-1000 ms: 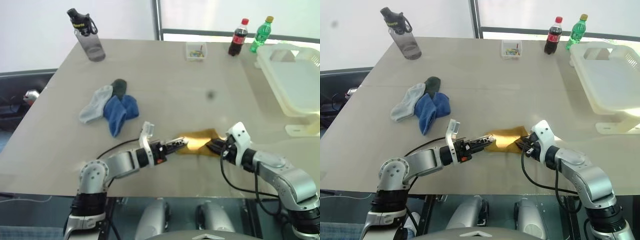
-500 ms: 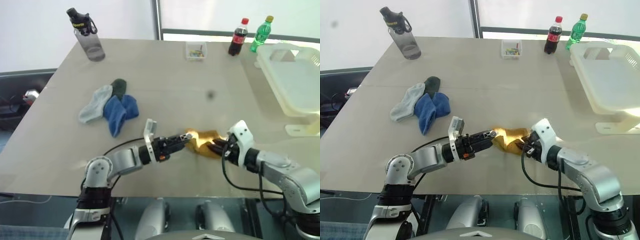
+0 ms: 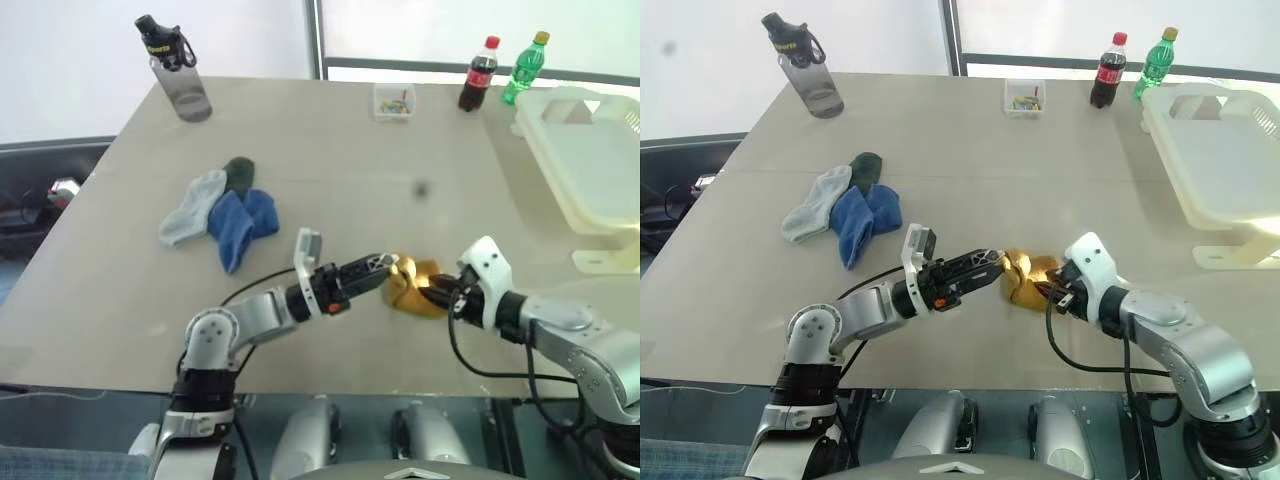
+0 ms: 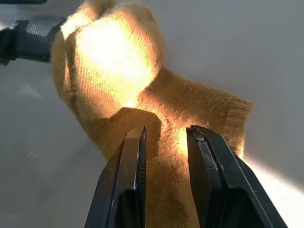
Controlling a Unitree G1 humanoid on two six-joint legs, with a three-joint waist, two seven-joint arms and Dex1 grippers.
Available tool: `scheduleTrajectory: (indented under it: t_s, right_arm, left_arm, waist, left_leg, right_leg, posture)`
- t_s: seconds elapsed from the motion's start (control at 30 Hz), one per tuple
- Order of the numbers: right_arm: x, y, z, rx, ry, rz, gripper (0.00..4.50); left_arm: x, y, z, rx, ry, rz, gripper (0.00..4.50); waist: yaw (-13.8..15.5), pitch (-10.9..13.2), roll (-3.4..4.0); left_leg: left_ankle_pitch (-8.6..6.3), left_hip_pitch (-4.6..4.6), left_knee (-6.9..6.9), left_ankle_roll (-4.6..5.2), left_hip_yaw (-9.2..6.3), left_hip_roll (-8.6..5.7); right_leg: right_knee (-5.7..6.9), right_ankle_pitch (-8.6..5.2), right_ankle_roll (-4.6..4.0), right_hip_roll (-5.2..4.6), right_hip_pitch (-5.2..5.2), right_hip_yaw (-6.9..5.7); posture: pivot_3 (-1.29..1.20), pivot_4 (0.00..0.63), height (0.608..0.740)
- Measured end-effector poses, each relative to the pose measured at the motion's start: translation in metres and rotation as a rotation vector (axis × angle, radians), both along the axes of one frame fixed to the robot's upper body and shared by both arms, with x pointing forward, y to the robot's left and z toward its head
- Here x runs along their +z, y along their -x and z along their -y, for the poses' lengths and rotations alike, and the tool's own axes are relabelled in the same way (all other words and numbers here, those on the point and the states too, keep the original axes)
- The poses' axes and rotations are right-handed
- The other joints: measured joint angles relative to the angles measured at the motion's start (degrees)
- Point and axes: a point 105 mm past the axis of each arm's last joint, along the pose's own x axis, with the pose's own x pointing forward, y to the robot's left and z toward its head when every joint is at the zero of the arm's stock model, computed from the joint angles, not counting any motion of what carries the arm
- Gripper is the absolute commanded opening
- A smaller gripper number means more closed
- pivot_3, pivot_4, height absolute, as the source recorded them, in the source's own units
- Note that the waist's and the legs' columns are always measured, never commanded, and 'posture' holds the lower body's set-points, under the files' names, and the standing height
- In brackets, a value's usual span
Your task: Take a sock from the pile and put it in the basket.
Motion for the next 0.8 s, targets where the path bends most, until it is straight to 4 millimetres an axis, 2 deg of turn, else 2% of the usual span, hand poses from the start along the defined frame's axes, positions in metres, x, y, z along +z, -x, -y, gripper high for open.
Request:
scheduleTrajectory:
  t_s: [0.23, 0.33, 0.4, 0.53, 0.63, 0.73, 0.77, 0.8]
  right_arm:
    - [0.008, 0.006, 0.034, -0.024, 0.051, -0.02, 1.35]
    - [0.015, 0.006, 0.042, -0.034, 0.05, -0.003, 1.35]
    - [0.026, 0.005, 0.047, -0.04, 0.031, 0.035, 1.35]
    - [0.031, 0.013, 0.046, -0.004, -0.002, 0.033, 1.35]
    - [0.033, 0.019, 0.041, 0.024, -0.019, 0.039, 2.21]
    - [0.036, 0.019, 0.037, 0.035, -0.074, 0.049, 3.78]
    - [0.037, 0.02, 0.036, 0.037, -0.082, 0.049, 3.78]
    - [0.037, 0.02, 0.036, 0.035, -0.086, 0.05, 4.28]
  left_arm:
    - [-0.01, -0.004, 0.023, -0.1, -0.041, 0.016, 4.49]
    - [-0.011, -0.007, 0.029, -0.122, -0.045, 0.022, 4.49]
    - [-0.012, -0.01, 0.032, -0.138, -0.04, 0.022, 4.49]
    - [-0.015, -0.009, 0.036, -0.166, -0.033, 0.018, 4.49]
    - [-0.017, -0.01, 0.039, -0.184, -0.035, 0.018, 4.5]
    - [-0.018, -0.009, 0.043, -0.202, -0.028, 0.02, 4.5]
    - [-0.018, -0.008, 0.043, -0.206, -0.027, 0.02, 4.5]
    - [-0.018, -0.008, 0.043, -0.207, -0.029, 0.021, 4.5]
  waist:
    - [-0.1, 0.0, -0.03]
    - [-0.1, 0.0, -0.03]
    - [-0.1, 0.0, -0.03]
    - [-0.1, 0.0, -0.05]
    - [0.0, 0.0, -0.05]
    - [0.0, 0.0, -0.05]
    - [0.0, 0.0, -0.05]
    - [0.0, 0.0, -0.05]
  left_leg:
    - [0.0, -0.03, -0.02, 0.01, -0.02, 0.03]
    - [0.0, -0.03, -0.02, 0.02, -0.02, 0.04]
    - [-0.01, -0.03, -0.02, 0.02, -0.02, 0.05]
    - [-0.01, -0.07, -0.03, 0.02, -0.02, 0.08]
    - [-0.01, -0.06, -0.01, 0.02, -0.02, 0.08]
    - [-0.01, -0.06, 0.0, 0.02, -0.03, 0.08]
    - [0.0, -0.06, 0.0, 0.02, -0.03, 0.1]
    - [-0.01, -0.06, -0.01, 0.02, -0.03, 0.1]
  right_leg:
    - [-0.01, 0.0, 0.0, 0.2, -0.02, 0.02]
    - [0.0, 0.0, 0.01, 0.23, -0.02, 0.02]
    - [-0.02, -0.01, 0.01, 0.25, -0.02, 0.02]
    - [-0.05, -0.01, 0.01, 0.19, -0.02, 0.02]
    - [-0.04, -0.01, 0.01, 0.13, -0.01, 0.03]
    - [-0.02, -0.01, 0.01, 0.09, -0.02, 0.03]
    - [-0.02, -0.01, 0.01, 0.05, -0.02, 0.02]
    - [-0.02, -0.01, 0.01, 0.05, -0.02, 0.03]
  posture:
    - [0.0, 0.15, 0.74]
    - [0.0, 0.15, 0.74]
    - [0.0, 0.15, 0.74]
    - [0.0, 0.15, 0.74]
    - [0.0, 0.15, 0.74]
    - [0.0, 0.15, 0.74]
    - [0.0, 0.15, 0.74]
    - [0.0, 0.15, 0.74]
